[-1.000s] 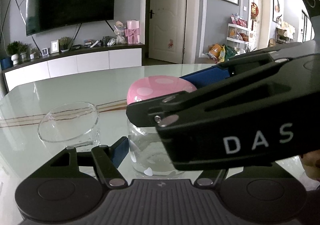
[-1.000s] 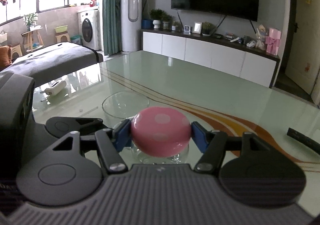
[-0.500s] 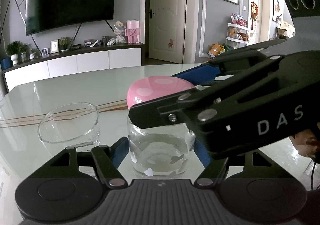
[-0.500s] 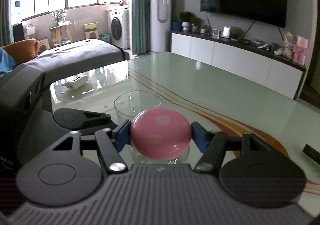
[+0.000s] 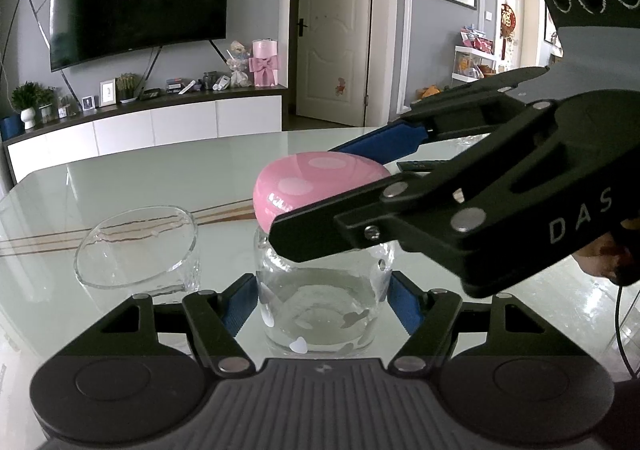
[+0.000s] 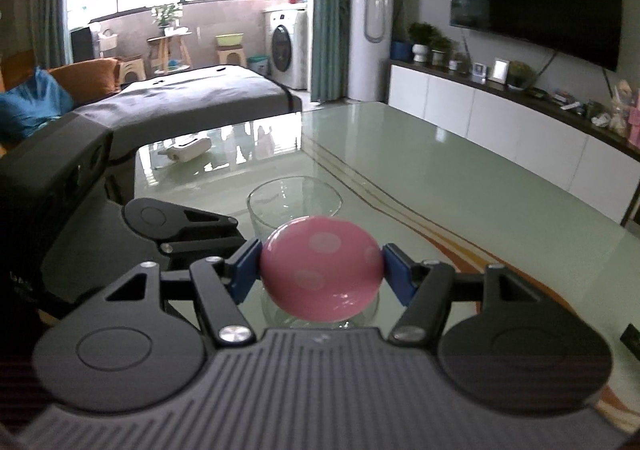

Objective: Unscrew bottle cap and pour

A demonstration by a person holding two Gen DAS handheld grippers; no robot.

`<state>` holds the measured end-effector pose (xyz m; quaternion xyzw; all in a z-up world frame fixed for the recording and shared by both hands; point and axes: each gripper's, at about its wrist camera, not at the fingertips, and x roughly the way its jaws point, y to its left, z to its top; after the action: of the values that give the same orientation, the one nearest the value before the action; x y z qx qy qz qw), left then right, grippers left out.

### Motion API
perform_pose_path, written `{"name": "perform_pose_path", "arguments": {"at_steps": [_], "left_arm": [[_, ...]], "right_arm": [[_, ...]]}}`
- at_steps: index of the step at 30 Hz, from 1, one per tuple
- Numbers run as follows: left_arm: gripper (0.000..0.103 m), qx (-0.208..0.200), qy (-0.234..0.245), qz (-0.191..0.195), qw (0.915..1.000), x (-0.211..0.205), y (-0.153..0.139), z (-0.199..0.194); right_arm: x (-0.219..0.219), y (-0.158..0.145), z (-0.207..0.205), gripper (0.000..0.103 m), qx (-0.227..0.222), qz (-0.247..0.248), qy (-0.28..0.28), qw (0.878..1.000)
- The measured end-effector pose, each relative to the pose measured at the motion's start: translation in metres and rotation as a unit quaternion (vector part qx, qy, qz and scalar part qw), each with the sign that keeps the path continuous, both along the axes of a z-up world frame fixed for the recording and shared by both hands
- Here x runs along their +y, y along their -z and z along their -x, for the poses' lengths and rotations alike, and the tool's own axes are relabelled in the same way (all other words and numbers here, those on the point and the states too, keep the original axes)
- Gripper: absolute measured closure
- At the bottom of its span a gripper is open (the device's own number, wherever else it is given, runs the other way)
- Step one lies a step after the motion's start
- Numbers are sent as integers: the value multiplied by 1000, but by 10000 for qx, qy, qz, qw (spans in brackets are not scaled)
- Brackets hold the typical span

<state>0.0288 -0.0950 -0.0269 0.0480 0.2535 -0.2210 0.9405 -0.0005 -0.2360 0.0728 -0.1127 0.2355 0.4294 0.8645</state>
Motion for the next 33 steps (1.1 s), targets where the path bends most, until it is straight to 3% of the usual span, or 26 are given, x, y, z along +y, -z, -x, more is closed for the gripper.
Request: {"name": "perform_pose_path", "arguments": {"at_steps": [11,13,14,16,24,33], "left_arm": [[30,59,15,2,10000,1,-2,-1],[29,79,11,13,10000,1,-2,-1],[29,89,10,19,10000,2,-2,-1],[29,92,-1,11,10000,2,-1,-1],[29,105,-84,21,9999,2,-2,0],[28,108,-188,29,9998,1,-3,-1]], "right_arm": [[-2,-2,-7,37,73,64,-337,9994],[0,-2,-2,32,-44,113,-150,9998],[2,-2,1,24,-139,168,11,9998],[4,-3,7,21,-217,187,323,9991],[-1,-7,21,21,185,-484,1390,9889],[19,4,28,21,154,-330,1897,9812]]}}
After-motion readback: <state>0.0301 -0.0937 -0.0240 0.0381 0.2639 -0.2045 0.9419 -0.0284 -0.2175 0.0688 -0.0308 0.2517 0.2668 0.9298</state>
